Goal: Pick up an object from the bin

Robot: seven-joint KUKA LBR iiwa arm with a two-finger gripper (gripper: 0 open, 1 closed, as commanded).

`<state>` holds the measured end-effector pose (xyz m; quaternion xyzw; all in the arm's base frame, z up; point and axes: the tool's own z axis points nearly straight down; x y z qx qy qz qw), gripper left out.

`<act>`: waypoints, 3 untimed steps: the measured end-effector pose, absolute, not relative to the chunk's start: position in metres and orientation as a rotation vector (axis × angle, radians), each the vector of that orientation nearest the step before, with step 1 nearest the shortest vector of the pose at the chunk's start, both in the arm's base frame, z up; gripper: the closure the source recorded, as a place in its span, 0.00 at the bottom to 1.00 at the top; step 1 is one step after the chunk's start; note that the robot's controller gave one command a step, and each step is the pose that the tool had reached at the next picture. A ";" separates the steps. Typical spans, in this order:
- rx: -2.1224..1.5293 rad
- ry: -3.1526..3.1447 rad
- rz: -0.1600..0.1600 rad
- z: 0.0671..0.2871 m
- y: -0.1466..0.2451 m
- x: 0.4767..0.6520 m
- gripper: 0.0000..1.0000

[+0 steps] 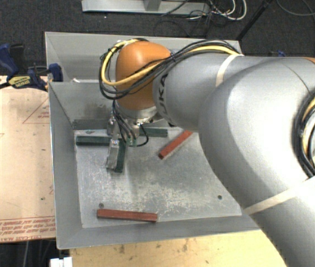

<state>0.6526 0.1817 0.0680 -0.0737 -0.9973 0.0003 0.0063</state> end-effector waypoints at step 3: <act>-0.225 -3.140 -0.004 0.234 0.185 0.638 1.00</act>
Offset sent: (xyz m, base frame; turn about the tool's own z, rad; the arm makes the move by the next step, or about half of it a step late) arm 0.0000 0.0000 0.0000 0.0000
